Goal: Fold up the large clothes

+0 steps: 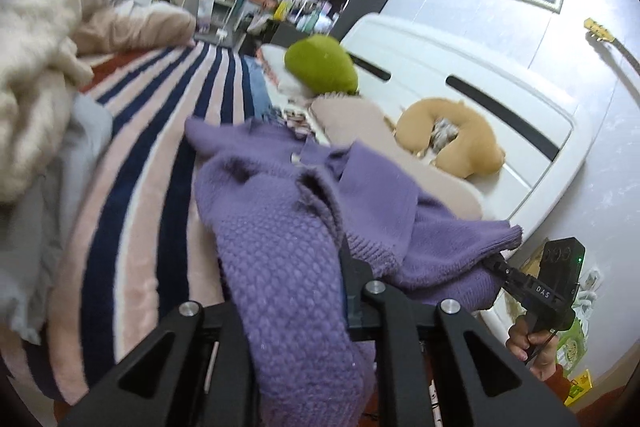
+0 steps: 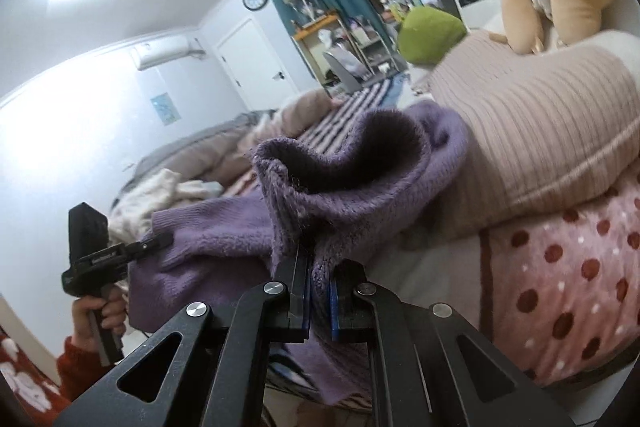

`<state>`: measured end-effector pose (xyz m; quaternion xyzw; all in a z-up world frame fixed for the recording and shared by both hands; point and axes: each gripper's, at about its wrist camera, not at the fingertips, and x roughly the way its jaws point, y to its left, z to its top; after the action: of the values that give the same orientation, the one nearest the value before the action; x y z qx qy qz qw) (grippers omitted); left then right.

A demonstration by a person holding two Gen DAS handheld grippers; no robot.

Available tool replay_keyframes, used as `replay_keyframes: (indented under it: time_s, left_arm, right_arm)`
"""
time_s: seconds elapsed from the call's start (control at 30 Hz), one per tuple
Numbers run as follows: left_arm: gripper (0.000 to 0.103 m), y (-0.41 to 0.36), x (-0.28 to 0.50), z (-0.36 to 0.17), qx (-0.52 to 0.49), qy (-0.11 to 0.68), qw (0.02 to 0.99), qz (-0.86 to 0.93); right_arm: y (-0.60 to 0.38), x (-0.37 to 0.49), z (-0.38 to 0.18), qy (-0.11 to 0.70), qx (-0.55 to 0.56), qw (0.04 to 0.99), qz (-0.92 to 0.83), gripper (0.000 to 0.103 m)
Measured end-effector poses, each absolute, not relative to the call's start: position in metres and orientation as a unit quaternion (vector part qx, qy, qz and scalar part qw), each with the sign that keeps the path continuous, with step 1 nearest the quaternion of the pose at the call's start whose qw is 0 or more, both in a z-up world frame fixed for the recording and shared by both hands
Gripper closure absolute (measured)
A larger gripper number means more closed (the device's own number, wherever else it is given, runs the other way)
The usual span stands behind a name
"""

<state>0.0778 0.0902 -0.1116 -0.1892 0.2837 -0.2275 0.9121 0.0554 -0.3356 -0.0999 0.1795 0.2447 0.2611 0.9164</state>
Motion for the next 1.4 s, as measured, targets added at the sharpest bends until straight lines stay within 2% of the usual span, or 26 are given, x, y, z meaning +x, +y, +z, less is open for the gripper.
replay_keyframes:
  time_s: [0.23, 0.4, 0.57, 0.7, 0.87, 0.97, 1.1, 1.13, 1.2, 1.23, 1.27, 1.3, 1.33, 1.4]
  left_arm:
    - [0.095, 0.117, 0.027, -0.049, -0.172, 0.211, 0.934, -0.231]
    - [0.095, 0.127, 0.006, -0.011, -0.152, 0.188, 0.940, -0.241]
    - [0.094, 0.126, 0.042, 0.001, -0.132, 0.206, 0.942, -0.230]
    - [0.094, 0.120, 0.116, 0.002, -0.115, 0.251, 0.940, -0.202]
    - [0.091, 0.116, 0.220, -0.030, -0.095, 0.339, 0.924, -0.150]
    - [0.091, 0.115, 0.275, -0.076, -0.080, 0.408, 0.902, -0.120]
    - [0.090, 0.126, 0.323, -0.143, -0.116, 0.484, 0.861, -0.106]
    - [0.085, 0.128, 0.327, -0.152, -0.123, 0.493, 0.855, -0.107]
    - [0.062, 0.128, 0.328, -0.160, -0.127, 0.508, 0.845, -0.105]
    - [0.035, 0.128, 0.327, -0.158, -0.122, 0.515, 0.843, -0.098]
    - [0.027, 0.130, 0.325, -0.153, -0.119, 0.515, 0.843, -0.096]
    - [0.027, 0.135, 0.318, -0.143, -0.126, 0.503, 0.847, -0.115]
    - [0.026, 0.139, 0.314, -0.133, -0.135, 0.494, 0.848, -0.137]
    - [0.020, 0.144, 0.298, -0.109, -0.149, 0.476, 0.850, -0.169]
  right_arm:
    - [-0.322, 0.019, -0.053, 0.212, 0.167, 0.907, 0.322, 0.102]
    - [-0.307, 0.009, -0.020, 0.203, 0.161, 0.902, 0.346, 0.102]
    - [-0.297, 0.046, 0.003, 0.214, 0.130, 0.906, 0.341, 0.102]
    - [-0.296, 0.106, 0.007, 0.253, 0.125, 0.903, 0.323, 0.102]
    - [-0.295, 0.201, -0.011, 0.325, 0.099, 0.904, 0.258, 0.102]
    - [-0.298, 0.252, -0.044, 0.378, 0.093, 0.894, 0.219, 0.102]
    - [-0.297, 0.293, -0.090, 0.435, 0.085, 0.878, 0.183, 0.102]
    - [-0.297, 0.298, -0.095, 0.443, 0.084, 0.875, 0.179, 0.101]
    - [-0.297, 0.308, -0.108, 0.467, 0.087, 0.863, 0.173, 0.100]
    - [-0.298, 0.310, -0.112, 0.479, 0.091, 0.855, 0.178, 0.094]
    - [-0.298, 0.309, -0.113, 0.483, 0.090, 0.852, 0.182, 0.090]
    - [-0.301, 0.307, -0.111, 0.483, 0.086, 0.851, 0.190, 0.076]
    - [-0.302, 0.305, -0.105, 0.478, 0.078, 0.853, 0.194, 0.052]
    - [-0.309, 0.292, -0.084, 0.449, 0.056, 0.871, 0.191, 0.029]
